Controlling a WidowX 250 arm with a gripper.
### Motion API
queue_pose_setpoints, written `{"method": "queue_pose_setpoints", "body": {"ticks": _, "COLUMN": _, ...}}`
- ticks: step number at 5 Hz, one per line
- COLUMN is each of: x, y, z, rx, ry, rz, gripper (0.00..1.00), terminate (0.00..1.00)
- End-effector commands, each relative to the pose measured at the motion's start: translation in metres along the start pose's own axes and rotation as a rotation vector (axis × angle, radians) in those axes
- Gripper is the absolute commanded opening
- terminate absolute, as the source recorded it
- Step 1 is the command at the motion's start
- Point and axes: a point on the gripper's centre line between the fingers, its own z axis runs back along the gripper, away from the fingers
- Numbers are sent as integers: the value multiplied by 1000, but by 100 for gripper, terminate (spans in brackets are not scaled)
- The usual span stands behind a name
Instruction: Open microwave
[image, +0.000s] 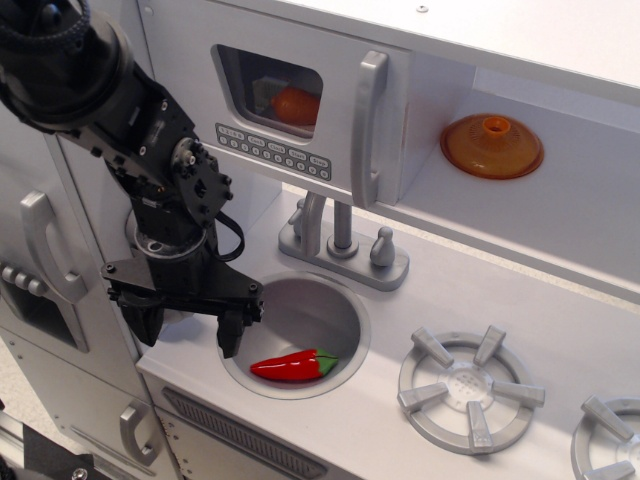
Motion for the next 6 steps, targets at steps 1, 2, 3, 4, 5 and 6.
{"method": "queue_pose_setpoints", "body": {"ticks": 1, "x": 0, "y": 0, "z": 0, "rx": 0, "ry": 0, "rz": 0, "gripper": 100, "terminate": 0}}
{"method": "queue_pose_setpoints", "body": {"ticks": 2, "x": 12, "y": -11, "z": 22, "rx": -42, "ry": -70, "rz": -8, "gripper": 100, "terminate": 0}}
{"method": "queue_pose_setpoints", "body": {"ticks": 3, "x": 20, "y": -27, "z": 44, "rx": -99, "ry": -113, "rz": -25, "gripper": 100, "terminate": 0}}
{"method": "queue_pose_setpoints", "body": {"ticks": 4, "x": 28, "y": -47, "z": 69, "rx": -146, "ry": -154, "rz": -14, "gripper": 100, "terminate": 0}}
{"method": "queue_pose_setpoints", "body": {"ticks": 5, "x": 38, "y": -70, "z": 97, "rx": -206, "ry": -167, "rz": 8, "gripper": 100, "terminate": 0}}
{"method": "queue_pose_setpoints", "body": {"ticks": 6, "x": 46, "y": -90, "z": 107, "rx": -237, "ry": -199, "rz": -13, "gripper": 100, "terminate": 0}}
